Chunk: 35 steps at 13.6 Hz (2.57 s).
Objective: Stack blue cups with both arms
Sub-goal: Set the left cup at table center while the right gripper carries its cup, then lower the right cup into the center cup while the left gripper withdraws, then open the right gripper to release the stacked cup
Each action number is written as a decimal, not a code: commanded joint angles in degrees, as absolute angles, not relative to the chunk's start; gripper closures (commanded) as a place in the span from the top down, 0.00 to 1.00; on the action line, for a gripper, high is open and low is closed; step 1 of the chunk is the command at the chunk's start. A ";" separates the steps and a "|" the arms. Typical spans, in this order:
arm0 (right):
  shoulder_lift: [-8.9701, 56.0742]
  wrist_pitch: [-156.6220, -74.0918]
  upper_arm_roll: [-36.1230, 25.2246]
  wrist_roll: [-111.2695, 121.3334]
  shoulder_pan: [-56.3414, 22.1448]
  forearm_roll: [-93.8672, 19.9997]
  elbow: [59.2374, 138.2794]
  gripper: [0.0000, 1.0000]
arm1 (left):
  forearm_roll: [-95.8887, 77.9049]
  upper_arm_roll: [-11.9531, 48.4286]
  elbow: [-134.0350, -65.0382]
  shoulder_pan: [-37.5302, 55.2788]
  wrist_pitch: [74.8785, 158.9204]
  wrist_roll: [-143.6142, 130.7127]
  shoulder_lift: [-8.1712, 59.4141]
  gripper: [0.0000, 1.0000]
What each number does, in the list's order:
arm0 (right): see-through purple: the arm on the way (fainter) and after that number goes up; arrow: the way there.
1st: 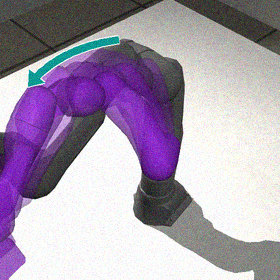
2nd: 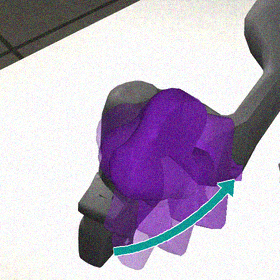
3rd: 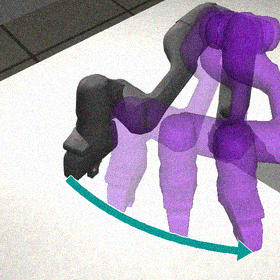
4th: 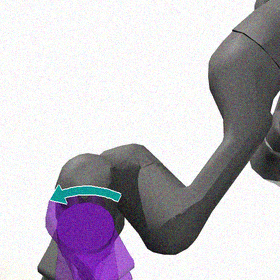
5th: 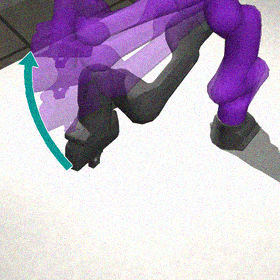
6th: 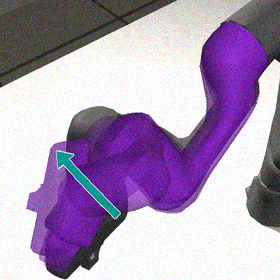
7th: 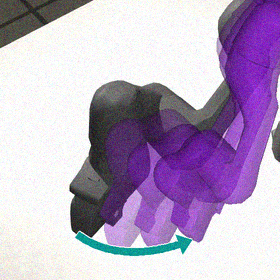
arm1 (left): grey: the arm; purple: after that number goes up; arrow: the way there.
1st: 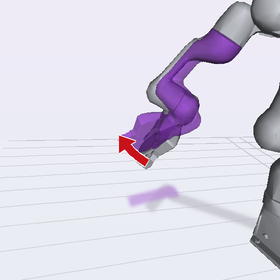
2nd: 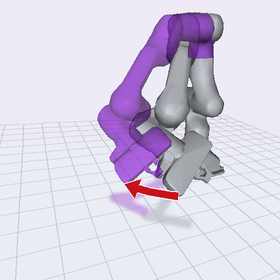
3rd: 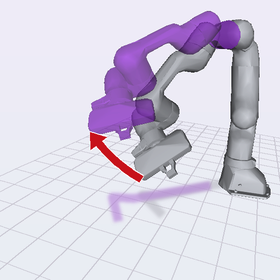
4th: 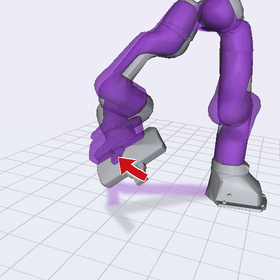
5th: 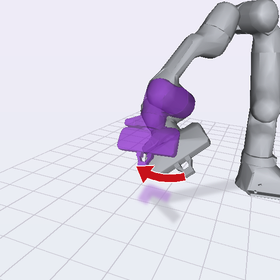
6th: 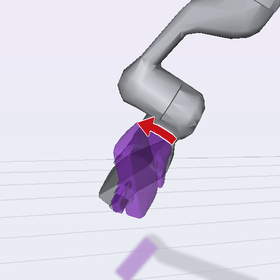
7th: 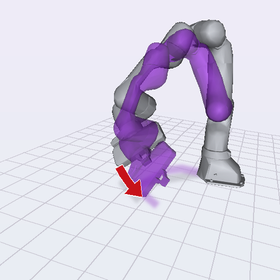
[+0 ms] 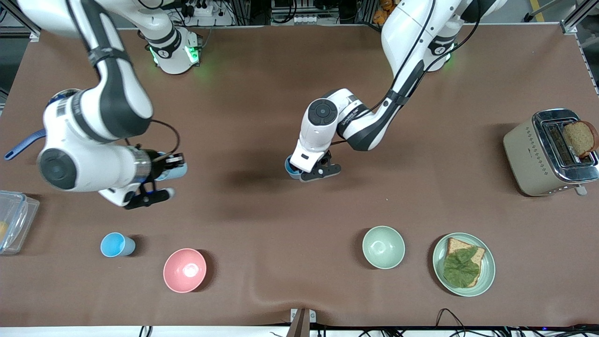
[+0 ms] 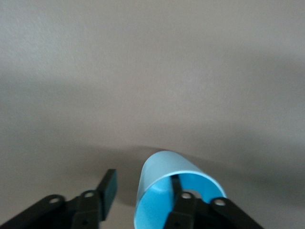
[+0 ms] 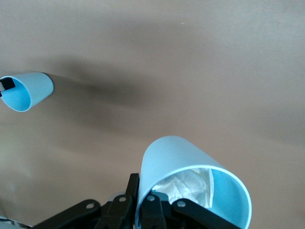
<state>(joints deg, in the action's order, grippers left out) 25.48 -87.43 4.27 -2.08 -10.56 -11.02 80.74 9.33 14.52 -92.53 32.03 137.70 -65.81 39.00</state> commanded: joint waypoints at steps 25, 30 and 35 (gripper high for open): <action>38.41 -119.36 3.78 -28.11 -43.06 4.92 79.36 0.00 | 1.33 7.31 -95.36 -1.24 95.55 -9.23 -2.45 1.00; 38.58 -119.27 3.87 -31.98 -43.94 4.57 79.63 0.00 | -0.09 4.22 -95.01 1.49 94.22 -10.11 -4.13 1.00; 38.76 -119.18 3.87 -33.13 -44.74 4.31 79.98 0.00 | 0.61 0.35 -93.87 5.45 92.99 -9.41 -3.43 1.00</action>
<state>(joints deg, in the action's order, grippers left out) 38.26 -119.68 4.36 -31.92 -43.99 4.52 80.72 1.06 1.17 -93.76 4.75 93.54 -10.80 -2.65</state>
